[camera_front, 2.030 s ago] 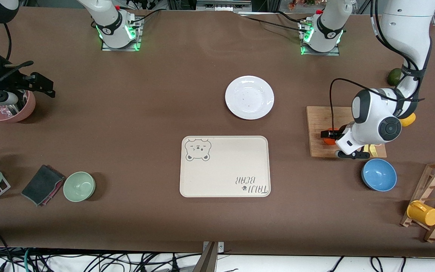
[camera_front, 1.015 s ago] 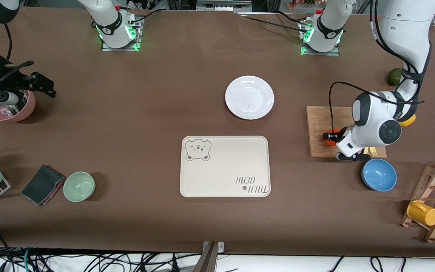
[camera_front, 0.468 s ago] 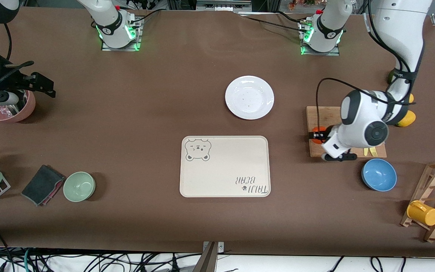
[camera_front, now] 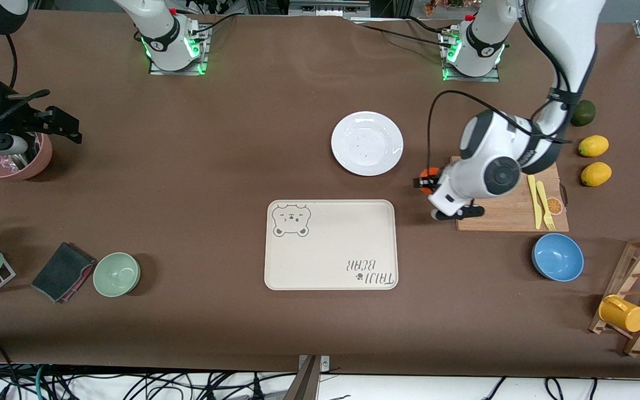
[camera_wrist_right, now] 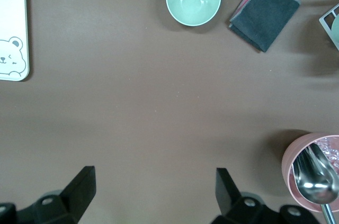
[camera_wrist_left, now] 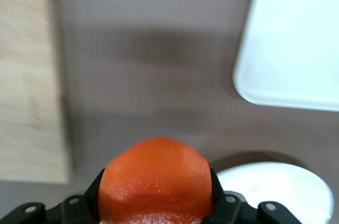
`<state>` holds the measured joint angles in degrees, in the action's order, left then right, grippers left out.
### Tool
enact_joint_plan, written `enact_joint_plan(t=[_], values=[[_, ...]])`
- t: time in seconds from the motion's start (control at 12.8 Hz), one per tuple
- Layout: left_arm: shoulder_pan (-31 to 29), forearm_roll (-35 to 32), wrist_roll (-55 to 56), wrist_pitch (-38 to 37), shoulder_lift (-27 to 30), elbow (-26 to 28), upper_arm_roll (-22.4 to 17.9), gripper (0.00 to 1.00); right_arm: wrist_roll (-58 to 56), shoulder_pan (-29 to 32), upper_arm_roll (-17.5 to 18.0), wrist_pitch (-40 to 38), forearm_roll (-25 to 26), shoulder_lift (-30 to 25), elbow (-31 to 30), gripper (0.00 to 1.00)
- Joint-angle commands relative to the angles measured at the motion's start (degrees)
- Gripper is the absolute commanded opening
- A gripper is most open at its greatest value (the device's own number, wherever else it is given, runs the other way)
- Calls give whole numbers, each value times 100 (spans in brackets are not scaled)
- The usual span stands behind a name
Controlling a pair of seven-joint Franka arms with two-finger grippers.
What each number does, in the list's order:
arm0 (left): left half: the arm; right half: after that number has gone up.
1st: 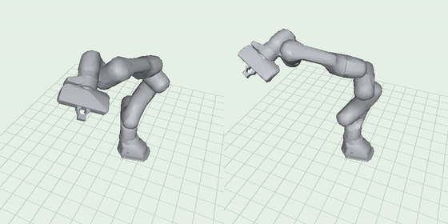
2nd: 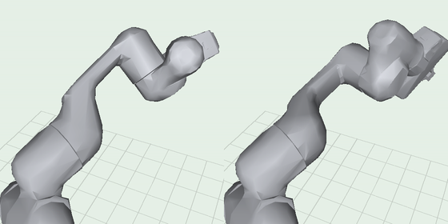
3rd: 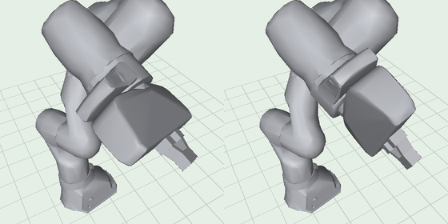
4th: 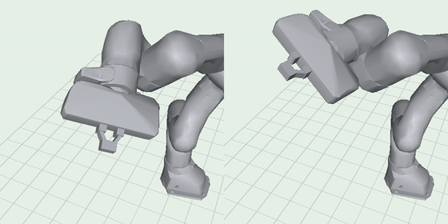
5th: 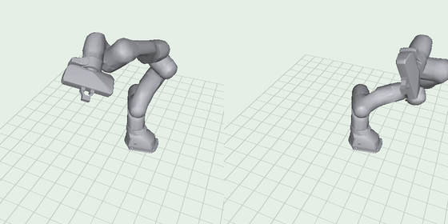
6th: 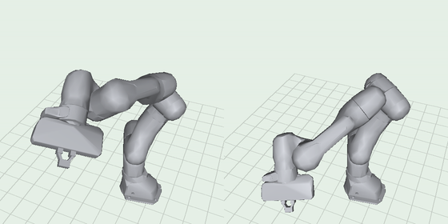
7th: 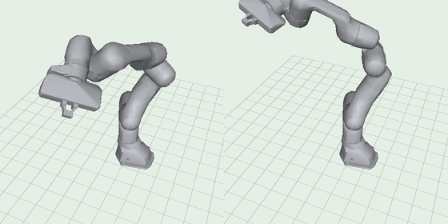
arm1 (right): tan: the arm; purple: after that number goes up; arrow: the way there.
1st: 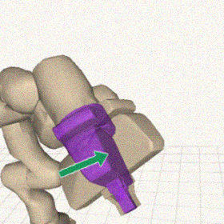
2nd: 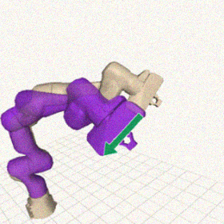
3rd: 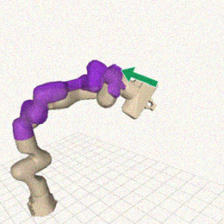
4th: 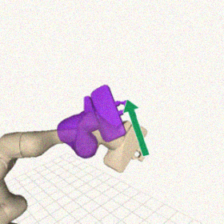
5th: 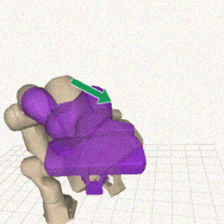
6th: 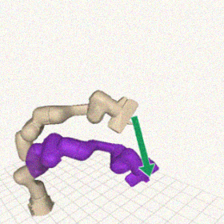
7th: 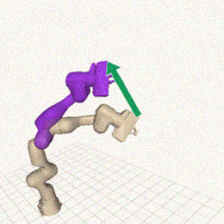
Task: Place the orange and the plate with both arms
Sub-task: 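Carry the orange with the left gripper over the white plate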
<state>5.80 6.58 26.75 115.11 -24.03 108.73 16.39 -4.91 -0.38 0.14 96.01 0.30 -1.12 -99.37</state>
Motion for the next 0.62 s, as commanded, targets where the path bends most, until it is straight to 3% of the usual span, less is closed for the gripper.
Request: enact_joint_plan(t=[0.0,0.16,0.39,0.55], values=[[-18,151,742,64,197,253,582,19,-80,-6,-5,-65,-21,-2,32,100],[-18,151,902,379,214,516,838,18,-80,-6,-5,-65,-21,-2,32,100],[-18,151,1190,1721,337,1455,1268,19,-80,-6,-14,-56,-21,-2,32,100],[122,142,1542,2356,241,1747,1419,19,-80,-6,-14,-65,-21,-2,32,100]])
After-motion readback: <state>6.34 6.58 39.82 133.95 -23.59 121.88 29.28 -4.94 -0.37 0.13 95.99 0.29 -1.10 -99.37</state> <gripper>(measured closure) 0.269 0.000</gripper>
